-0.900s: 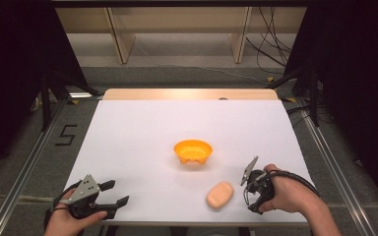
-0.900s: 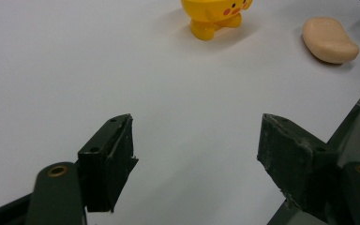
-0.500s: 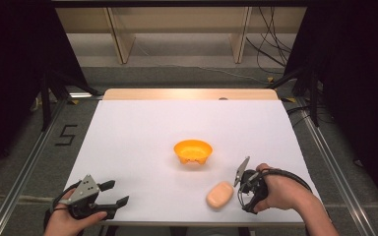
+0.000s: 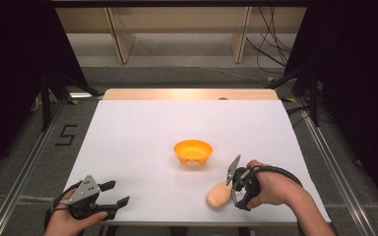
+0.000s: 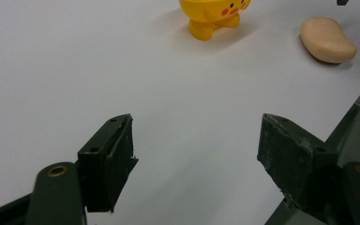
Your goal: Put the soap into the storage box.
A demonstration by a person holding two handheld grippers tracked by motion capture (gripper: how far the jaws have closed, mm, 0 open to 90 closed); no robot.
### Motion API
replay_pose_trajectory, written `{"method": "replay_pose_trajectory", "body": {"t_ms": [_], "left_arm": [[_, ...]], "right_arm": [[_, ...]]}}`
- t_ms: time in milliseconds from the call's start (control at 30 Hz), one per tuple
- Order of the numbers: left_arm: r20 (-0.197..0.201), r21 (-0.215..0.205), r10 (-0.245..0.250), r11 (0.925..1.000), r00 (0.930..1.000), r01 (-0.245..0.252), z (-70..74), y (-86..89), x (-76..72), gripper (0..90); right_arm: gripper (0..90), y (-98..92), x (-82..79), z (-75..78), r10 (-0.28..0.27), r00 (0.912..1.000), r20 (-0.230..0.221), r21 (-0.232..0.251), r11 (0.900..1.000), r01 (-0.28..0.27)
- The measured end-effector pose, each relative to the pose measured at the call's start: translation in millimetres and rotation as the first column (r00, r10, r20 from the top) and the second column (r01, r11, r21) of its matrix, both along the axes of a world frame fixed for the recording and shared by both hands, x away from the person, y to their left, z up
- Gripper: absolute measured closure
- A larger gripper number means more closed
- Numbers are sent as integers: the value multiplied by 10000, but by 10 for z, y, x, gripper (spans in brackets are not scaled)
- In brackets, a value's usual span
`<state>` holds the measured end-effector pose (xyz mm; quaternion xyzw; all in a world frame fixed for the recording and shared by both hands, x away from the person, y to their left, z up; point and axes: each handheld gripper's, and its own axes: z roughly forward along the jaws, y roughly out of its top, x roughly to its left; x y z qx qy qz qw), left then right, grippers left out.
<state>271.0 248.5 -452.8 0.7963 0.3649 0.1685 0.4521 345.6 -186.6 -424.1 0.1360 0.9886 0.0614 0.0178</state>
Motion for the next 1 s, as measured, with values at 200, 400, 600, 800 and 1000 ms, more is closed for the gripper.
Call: {"method": "replay_pose_trajectory", "body": {"t_ms": [200, 400, 600, 800, 1000], "left_arm": [[-214, -156, 65, 9999, 9997, -69, -2, -5, -9, 268], [-96, -31, -41, 10000, 9999, 41, 0, 7, 1, 268], [-233, -174, 66, 9998, 9997, -70, -4, -5, -9, 268], [-132, -86, -21, 10000, 9999, 20, 0, 5, -2, 268], [-237, -185, 58, 9998, 9997, -63, -4, -3, -8, 268]], "right_arm": [[299, 62, 60, -37, 143, 9999, -30, -44, 9999, -143], [289, 115, 90, -58, 258, 9997, -33, -44, 9997, -258], [277, 203, 113, -81, 268, 9994, -199, 1, 9996, -268], [268, 262, 164, -104, 667, 9977, -115, 96, 9977, -666], [254, 303, 187, -154, 769, 9968, -198, 55, 9970, -768]]}}
